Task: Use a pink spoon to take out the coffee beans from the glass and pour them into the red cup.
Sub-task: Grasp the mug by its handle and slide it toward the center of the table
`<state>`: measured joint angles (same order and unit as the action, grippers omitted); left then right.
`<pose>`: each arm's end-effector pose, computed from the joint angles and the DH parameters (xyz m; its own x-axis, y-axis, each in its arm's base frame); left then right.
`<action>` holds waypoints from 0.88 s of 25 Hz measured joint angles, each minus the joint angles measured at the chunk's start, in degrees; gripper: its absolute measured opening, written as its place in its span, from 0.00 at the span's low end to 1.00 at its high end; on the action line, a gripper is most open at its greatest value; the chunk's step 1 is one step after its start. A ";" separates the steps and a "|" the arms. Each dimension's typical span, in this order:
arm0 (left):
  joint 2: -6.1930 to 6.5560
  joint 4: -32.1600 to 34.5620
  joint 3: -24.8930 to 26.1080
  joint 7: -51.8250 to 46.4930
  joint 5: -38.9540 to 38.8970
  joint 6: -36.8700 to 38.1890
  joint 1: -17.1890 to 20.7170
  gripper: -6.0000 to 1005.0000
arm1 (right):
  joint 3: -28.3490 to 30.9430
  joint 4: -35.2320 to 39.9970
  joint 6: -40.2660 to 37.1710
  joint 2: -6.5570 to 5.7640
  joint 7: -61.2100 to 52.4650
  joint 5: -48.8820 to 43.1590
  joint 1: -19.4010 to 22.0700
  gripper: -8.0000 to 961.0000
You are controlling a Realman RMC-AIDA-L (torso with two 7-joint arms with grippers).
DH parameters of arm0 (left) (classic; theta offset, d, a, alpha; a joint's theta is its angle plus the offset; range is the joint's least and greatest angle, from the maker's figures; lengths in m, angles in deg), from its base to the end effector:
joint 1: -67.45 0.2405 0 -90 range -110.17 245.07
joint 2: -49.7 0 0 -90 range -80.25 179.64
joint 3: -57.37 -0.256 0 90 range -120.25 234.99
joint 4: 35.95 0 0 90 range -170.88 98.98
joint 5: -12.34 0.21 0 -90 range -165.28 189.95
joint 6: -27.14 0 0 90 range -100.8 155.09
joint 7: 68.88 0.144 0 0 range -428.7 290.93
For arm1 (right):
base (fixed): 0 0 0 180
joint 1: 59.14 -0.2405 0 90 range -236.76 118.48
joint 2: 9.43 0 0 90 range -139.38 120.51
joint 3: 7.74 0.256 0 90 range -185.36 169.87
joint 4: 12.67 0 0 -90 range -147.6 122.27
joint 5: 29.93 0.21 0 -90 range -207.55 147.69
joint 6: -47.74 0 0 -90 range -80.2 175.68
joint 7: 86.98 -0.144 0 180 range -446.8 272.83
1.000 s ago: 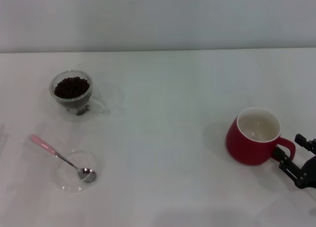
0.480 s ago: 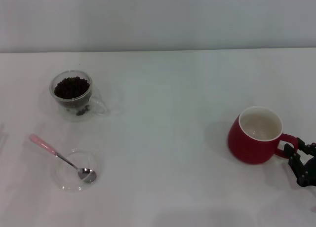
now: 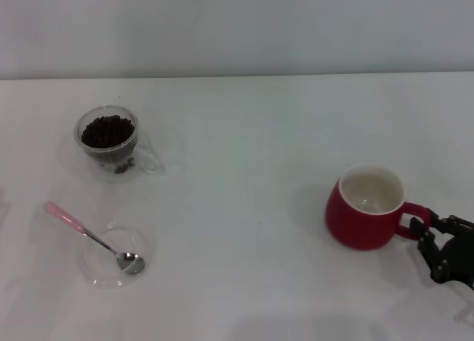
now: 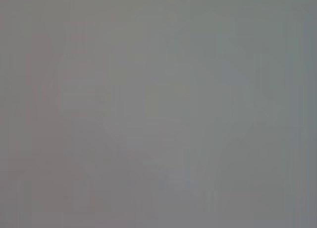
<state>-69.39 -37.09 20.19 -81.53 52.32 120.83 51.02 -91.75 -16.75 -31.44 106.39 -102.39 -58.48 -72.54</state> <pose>-0.3591 0.2494 0.0425 0.6864 -0.3048 0.6603 0.6954 0.0095 -0.7185 0.3889 0.2094 -0.0283 0.8095 -0.1519 -0.5672 -0.5679 -0.4481 -0.6905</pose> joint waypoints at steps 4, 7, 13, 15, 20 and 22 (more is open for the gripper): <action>0.00 0.03 0.00 0.00 0.00 -0.23 0.18 0.87 | -0.01 0.86 -0.03 0.06 -0.30 -2.10 -0.15 0.21; 0.00 0.09 0.00 -0.01 0.00 -0.25 0.32 0.87 | -0.01 1.20 -0.06 0.21 -0.48 -3.85 -0.47 0.22; 0.07 0.09 0.00 0.00 0.00 -0.27 0.43 0.87 | -0.02 2.84 -0.13 0.39 -2.80 -8.97 -0.94 0.22; 0.08 0.09 0.00 0.00 0.00 -0.26 0.44 0.87 | -0.02 3.25 -0.22 0.39 -3.62 -10.32 -1.15 0.22; 0.09 0.09 0.00 0.00 0.00 -0.13 0.44 0.87 | -1.02 3.79 -1.29 0.36 -5.35 -11.84 -1.48 0.22; 0.05 0.09 0.00 0.00 0.00 -0.09 0.58 0.87 | -2.26 4.39 -1.49 0.36 -6.08 -11.93 -1.52 0.22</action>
<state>-69.34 -37.00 20.19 -81.54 52.32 120.74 51.60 -94.01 -12.36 -32.93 106.75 -108.47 -70.42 -74.07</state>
